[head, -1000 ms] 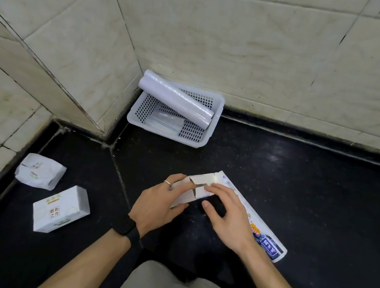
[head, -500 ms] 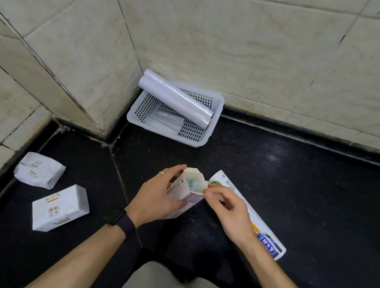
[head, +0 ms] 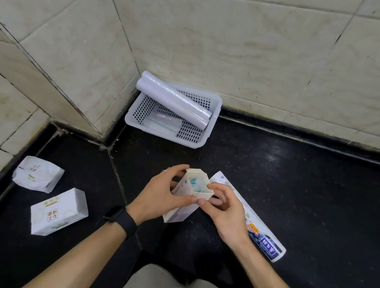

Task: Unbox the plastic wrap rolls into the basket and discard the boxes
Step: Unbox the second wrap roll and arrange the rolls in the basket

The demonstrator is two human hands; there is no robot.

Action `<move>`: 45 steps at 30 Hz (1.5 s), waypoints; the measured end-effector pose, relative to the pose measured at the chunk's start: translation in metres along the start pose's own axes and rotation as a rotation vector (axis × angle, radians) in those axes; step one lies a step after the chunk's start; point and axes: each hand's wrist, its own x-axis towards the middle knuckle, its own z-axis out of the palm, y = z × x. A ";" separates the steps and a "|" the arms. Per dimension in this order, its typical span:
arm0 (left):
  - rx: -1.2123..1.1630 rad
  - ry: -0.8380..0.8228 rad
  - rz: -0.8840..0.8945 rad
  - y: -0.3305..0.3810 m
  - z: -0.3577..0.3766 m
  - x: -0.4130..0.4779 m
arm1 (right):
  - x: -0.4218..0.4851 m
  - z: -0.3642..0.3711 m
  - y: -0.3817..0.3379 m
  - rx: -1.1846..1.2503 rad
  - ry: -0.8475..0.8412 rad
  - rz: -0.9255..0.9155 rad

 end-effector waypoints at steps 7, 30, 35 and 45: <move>0.230 0.124 0.069 -0.005 0.003 -0.003 | 0.005 -0.009 -0.015 -0.080 -0.056 -0.030; 0.268 -0.127 0.077 -0.003 -0.013 -0.003 | 0.048 -0.013 -0.046 -1.232 -0.603 -0.338; 0.279 -0.115 0.102 -0.001 -0.013 -0.004 | 0.046 -0.011 -0.041 -1.213 -0.576 -0.331; 0.305 -0.096 0.104 -0.008 -0.016 -0.005 | 0.039 -0.027 -0.033 -0.801 -0.320 -0.133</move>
